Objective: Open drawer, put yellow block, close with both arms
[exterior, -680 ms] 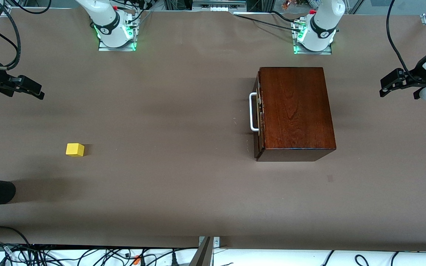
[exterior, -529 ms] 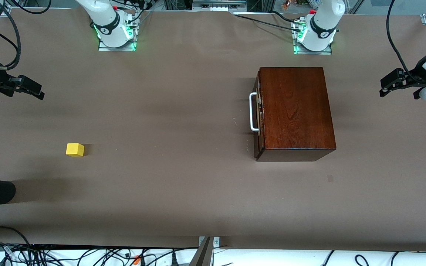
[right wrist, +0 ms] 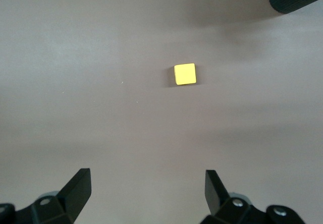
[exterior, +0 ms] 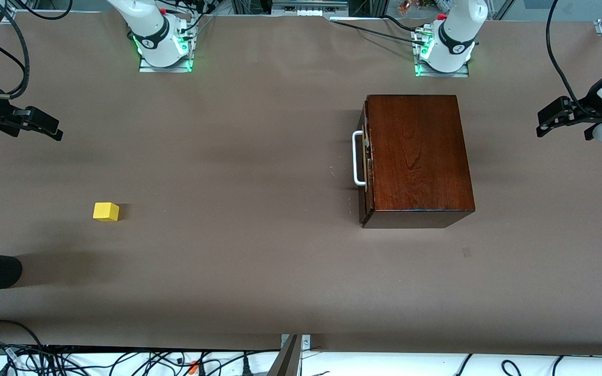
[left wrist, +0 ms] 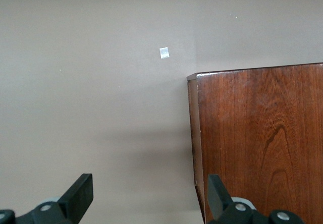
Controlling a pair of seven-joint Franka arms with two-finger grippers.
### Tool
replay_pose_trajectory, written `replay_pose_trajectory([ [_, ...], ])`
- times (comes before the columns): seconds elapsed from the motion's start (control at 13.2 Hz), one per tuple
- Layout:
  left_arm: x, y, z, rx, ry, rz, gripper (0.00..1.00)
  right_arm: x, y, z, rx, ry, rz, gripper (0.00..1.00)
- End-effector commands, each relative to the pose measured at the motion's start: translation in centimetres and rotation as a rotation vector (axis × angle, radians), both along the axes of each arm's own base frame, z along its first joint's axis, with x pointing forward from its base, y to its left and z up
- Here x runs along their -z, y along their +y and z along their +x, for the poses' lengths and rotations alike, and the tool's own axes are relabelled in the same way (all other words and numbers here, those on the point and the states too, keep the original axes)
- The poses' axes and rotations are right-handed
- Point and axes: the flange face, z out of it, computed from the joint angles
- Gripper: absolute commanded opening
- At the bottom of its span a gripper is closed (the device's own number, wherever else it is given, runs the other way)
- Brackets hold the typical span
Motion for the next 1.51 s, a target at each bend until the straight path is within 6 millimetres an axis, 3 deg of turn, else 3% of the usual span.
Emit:
replay_pose_trajectory([
  [0.0,-0.2,-0.9,-0.3,0.008,0.045,-0.013,1.00,-0.4,0.0,0.3,0.001,-0.007,0.002,1.00],
  [0.15,1.4,-3.7,-0.2,0.053,0.100,-0.017,1.00,-0.3,0.0,0.3,0.001,-0.006,0.002,1.00],
  [0.38,5.1,-12.1,0.5,0.143,0.158,-0.015,1.00,-0.4,0.0,0.3,0.001,-0.007,0.002,1.00],
  [0.53,6.0,-16.7,0.4,0.097,0.132,-0.016,1.00,-0.3,0.1,0.3,-0.001,-0.006,0.002,1.00],
  [0.91,9.2,-29.1,-1.8,-0.016,0.102,-0.050,1.00,-0.4,0.0,0.3,0.001,-0.009,0.002,1.00],
  [1.13,12.7,-35.7,-3.6,-0.072,0.110,-0.066,1.00,-0.3,0.0,0.3,0.001,-0.007,0.002,1.00],
  [1.36,16.8,-41.2,-6.2,-0.015,0.041,0.064,1.00,-0.3,0.0,0.3,0.001,-0.007,0.002,1.00],
  [1.44,18.2,-42.1,-6.4,-0.006,0.028,0.086,1.00,-0.4,0.0,0.3,0.001,-0.009,0.002,1.00],
])
